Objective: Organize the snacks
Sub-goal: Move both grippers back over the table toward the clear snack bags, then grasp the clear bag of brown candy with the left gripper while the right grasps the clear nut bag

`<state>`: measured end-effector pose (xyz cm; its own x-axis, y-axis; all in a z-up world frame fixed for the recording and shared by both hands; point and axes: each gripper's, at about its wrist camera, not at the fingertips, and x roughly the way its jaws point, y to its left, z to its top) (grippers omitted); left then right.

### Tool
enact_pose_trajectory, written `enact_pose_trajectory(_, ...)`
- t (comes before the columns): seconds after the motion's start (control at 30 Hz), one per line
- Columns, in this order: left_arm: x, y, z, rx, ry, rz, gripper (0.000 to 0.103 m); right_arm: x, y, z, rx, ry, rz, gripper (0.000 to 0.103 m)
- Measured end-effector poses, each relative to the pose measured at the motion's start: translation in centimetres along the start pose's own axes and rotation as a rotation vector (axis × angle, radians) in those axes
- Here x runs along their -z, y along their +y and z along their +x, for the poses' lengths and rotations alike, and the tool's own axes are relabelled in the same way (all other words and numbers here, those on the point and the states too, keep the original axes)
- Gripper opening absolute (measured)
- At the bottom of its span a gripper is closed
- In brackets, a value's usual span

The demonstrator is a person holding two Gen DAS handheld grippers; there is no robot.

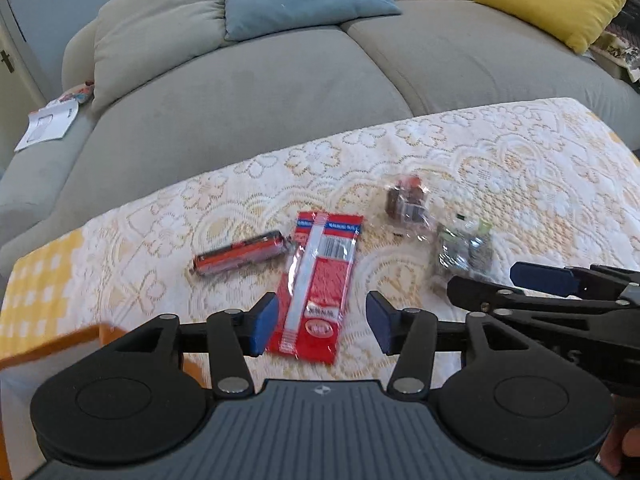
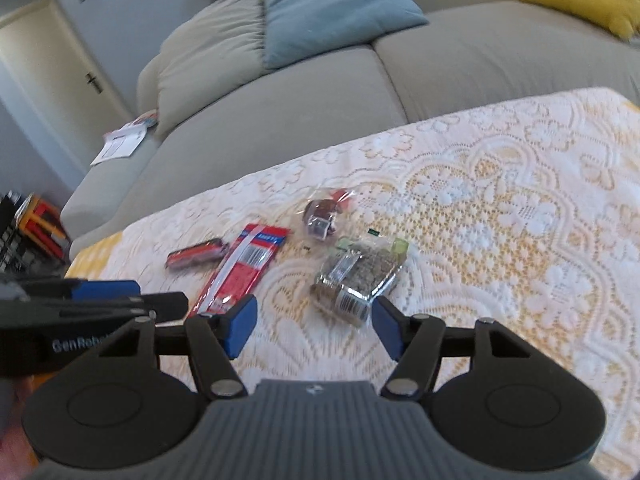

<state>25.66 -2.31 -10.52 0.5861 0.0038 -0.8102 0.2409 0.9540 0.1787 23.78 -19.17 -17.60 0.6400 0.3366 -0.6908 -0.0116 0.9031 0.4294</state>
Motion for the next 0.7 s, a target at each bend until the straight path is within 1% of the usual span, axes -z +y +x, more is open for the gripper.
enact_pose_trajectory(0.07,-0.4,0.1,0.7,-0.008,0.000,0.007,0.058,-0.3,0.1,1.3,0.024,0.005,0.014,0.063)
enact_pose_trajectory(0.17,-0.8,0.4,1.4,0.019,0.005,0.002,0.058,-0.6,0.2,2.8,0.057,0.010,0.030,0.064)
enact_pose_trajectory(0.2,-0.9,0.4,1.6,0.016,0.004,0.004,0.058,-0.6,0.2,3.2,0.064,0.007,0.031,0.066)
enact_pose_trajectory(0.37,-1.3,0.0,2.5,0.024,0.002,0.009,0.058,-0.3,0.5,4.0,0.114,-0.013,-0.008,0.065)
enact_pose_trajectory(0.4,-1.4,-0.1,2.6,0.024,0.002,0.011,0.058,-0.2,0.5,4.1,0.123,-0.016,-0.019,0.061)
enact_pose_trajectory(0.53,-1.6,-0.5,3.1,0.038,-0.001,0.015,0.058,0.1,0.1,3.9,0.099,-0.031,-0.039,0.056)
enact_pose_trajectory(0.6,-1.8,-0.6,3.4,0.053,-0.001,0.014,0.058,-0.2,-0.1,3.6,0.084,-0.023,-0.052,0.049)
enact_pose_trajectory(0.7,-2.1,-1.0,3.7,0.080,0.002,0.009,0.058,-0.7,-0.4,3.3,0.063,0.000,-0.080,0.043)
